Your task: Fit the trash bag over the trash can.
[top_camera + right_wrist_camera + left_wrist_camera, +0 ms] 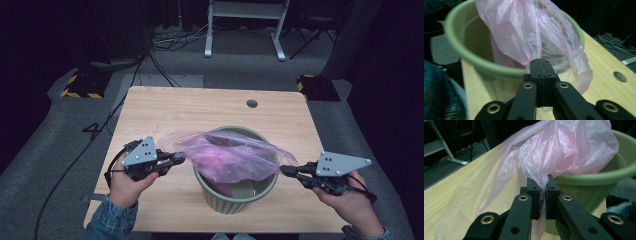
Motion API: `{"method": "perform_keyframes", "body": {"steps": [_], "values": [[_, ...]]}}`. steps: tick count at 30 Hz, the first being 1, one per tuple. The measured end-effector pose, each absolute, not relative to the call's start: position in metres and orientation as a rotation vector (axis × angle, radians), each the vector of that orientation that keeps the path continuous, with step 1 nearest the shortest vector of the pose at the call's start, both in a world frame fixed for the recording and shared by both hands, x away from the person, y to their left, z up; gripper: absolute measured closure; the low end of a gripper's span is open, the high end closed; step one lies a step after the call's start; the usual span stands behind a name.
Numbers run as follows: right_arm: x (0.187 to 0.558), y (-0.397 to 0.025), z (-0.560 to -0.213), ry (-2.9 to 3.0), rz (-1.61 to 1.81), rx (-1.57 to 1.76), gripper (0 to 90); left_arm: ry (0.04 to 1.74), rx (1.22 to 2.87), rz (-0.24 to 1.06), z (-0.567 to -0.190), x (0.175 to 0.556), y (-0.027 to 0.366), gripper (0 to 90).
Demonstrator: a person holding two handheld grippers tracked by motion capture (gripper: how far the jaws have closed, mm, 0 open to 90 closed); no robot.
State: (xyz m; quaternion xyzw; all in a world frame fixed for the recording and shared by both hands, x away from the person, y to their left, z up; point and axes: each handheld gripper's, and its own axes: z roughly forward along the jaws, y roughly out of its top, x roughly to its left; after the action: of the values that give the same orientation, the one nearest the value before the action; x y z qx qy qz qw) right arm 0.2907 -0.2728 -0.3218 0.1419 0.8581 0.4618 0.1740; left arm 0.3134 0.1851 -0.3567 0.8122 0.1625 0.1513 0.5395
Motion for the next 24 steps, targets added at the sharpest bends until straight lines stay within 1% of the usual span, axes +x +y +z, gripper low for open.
{"method": "perform_keyframes", "body": {"steps": [5,6,11,12,14,15,16,17,21,23,24], "values": [[0.272,-0.275,-0.33,2.441,1.305,0.394,90.0,0.337,1.964,0.307,-0.365,0.303,0.182,83.6],[0.27,-0.275,-0.332,2.446,1.303,0.391,90.0,0.328,1.981,0.297,-0.368,0.302,0.182,84.8],[0.261,-0.276,-0.335,2.456,1.299,0.386,90.0,0.313,1.992,0.332,-0.369,0.299,0.177,83.7],[0.261,-0.277,-0.333,2.446,1.311,0.387,86.9,0.306,1.984,0.333,-0.367,0.299,0.175,84.1],[0.261,-0.276,-0.329,2.421,1.347,0.408,60.7,0.298,1.972,0.34,-0.364,0.299,0.173,85.0],[0.262,-0.274,-0.328,2.404,1.349,0.398,51.3,0.294,1.967,0.342,-0.362,0.299,0.172,85.1],[0.262,-0.272,-0.327,2.389,1.346,0.384,47.1,0.289,1.965,0.345,-0.361,0.3,0.17,85.3],[0.263,-0.27,-0.327,2.382,1.346,0.378,44.8,0.284,1.968,0.351,-0.36,0.3,0.169,85.6],[0.27,-0.262,-0.322,2.36,1.338,0.375,40.9,0.264,1.953,0.343,-0.355,0.301,0.167,87.2],[0.275,-0.26,-0.317,2.349,1.366,0.387,42.0,0.241,1.961,0.345,-0.353,0.3,0.166,87.6],[0.277,-0.259,-0.316,2.358,1.374,0.397,46.0,0.23,1.963,0.338,-0.352,0.299,0.166,87.8]]}}
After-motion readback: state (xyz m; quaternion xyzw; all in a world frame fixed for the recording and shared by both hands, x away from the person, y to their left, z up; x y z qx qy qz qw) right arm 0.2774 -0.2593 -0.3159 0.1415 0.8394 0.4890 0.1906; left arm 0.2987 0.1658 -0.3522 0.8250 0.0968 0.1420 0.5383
